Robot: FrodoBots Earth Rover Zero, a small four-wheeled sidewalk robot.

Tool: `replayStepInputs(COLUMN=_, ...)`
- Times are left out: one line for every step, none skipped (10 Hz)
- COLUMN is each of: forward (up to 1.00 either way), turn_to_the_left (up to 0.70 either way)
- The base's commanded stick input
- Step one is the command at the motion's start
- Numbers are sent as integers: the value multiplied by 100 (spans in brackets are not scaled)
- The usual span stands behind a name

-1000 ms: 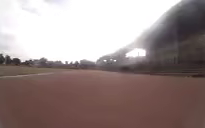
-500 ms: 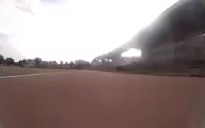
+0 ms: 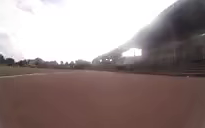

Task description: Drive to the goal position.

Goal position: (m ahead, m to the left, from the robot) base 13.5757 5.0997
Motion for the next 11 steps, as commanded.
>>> replayStepInputs(forward=70, turn_to_the_left=0)
replayStepInputs(forward=70, turn_to_the_left=0)
replayStepInputs(forward=70, turn_to_the_left=0)
replayStepInputs(forward=70, turn_to_the_left=0)
replayStepInputs(forward=70, turn_to_the_left=0)
replayStepInputs(forward=70, turn_to_the_left=0)
replayStepInputs(forward=70, turn_to_the_left=0)
replayStepInputs(forward=70, turn_to_the_left=0)
replayStepInputs(forward=70, turn_to_the_left=0)
replayStepInputs(forward=70, turn_to_the_left=0)
replayStepInputs(forward=70, turn_to_the_left=0)
